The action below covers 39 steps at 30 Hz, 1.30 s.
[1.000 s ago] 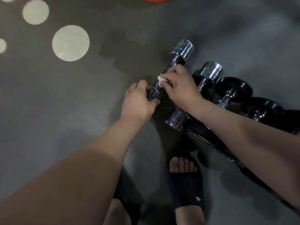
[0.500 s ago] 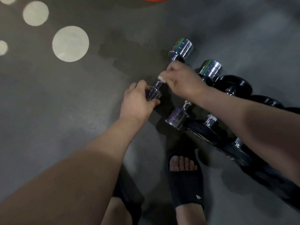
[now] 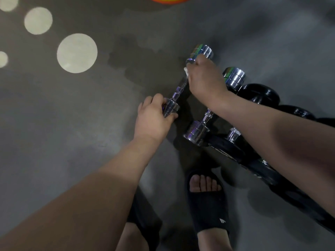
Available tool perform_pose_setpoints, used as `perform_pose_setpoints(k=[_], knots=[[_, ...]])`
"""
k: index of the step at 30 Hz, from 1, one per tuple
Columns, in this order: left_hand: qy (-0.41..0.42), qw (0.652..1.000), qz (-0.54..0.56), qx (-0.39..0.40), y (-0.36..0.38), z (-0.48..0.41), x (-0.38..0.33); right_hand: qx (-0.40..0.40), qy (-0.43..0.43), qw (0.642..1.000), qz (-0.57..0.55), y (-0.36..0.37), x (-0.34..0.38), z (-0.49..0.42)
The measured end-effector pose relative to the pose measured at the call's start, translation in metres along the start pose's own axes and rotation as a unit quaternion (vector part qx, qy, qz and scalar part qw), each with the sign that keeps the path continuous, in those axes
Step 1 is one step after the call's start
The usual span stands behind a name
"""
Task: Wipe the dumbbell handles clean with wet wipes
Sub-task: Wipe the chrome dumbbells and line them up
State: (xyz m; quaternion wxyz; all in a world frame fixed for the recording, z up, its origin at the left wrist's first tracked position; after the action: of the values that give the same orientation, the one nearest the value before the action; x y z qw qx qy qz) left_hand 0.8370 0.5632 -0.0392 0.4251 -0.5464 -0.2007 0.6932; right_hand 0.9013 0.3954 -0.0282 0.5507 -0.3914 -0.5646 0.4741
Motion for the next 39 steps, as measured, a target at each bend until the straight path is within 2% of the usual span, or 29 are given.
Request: perform_pose_setpoints(k=[4,8,12,14,19,21,24,26,32,34,37,39], knots=[[0.032,0.999,0.001,-0.028,-0.003,0.002,-0.005,-0.003,0.009,1.000,-0.005,0.002,-0.008,0.005],[-0.002,0.998,0.054,0.027,0.002,-0.006,0.004,0.005,0.019,0.997,-0.069,0.008,-0.011,0.018],[-0.053,0.995,0.022,0.087,0.015,-0.008,0.010,0.092,-0.118,0.983,-0.103,0.015,0.019,0.049],[-0.065,0.991,0.050,0.104,0.021,-0.005,0.008,0.102,-0.149,0.980,-0.085,0.014,0.015,0.047],[-0.069,0.988,0.086,0.109,0.026,0.004,0.001,0.042,-0.013,0.997,-0.060,0.000,-0.024,0.029],[-0.065,0.988,0.095,0.102,0.025,0.007,-0.001,0.053,-0.033,0.995,-0.077,0.006,-0.014,0.041],[-0.066,0.988,0.096,0.099,0.024,0.006,-0.004,0.097,-0.127,0.979,-0.128,0.013,0.010,0.064],[-0.069,0.988,0.095,0.098,0.025,0.001,-0.004,0.108,-0.139,0.975,-0.136,0.011,0.008,0.063],[-0.064,0.983,0.069,0.156,0.037,-0.005,-0.005,0.032,0.008,0.996,-0.077,0.002,-0.030,0.036],[-0.068,0.983,0.075,0.156,0.036,-0.004,-0.006,0.038,-0.036,0.995,-0.089,0.006,-0.012,0.048],[-0.078,0.982,0.092,0.147,0.034,-0.005,-0.005,0.096,-0.148,0.980,-0.088,0.009,0.009,0.060],[-0.079,0.982,0.098,0.141,0.033,-0.005,-0.005,0.086,-0.129,0.987,-0.049,0.004,-0.003,0.044]])
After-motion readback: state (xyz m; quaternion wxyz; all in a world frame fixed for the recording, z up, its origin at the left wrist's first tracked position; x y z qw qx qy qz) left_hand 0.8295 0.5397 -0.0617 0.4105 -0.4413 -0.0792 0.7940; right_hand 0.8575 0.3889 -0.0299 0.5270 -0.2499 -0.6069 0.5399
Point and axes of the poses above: each hand's wrist, its own z-axis away from the middle knuckle, its own y-axis out of the palm, x = y × z, the point moved 8 cm from there along -z, towards the middle knuckle, and after that the axes turned 6 degrees about x, right-handed, at the moved point
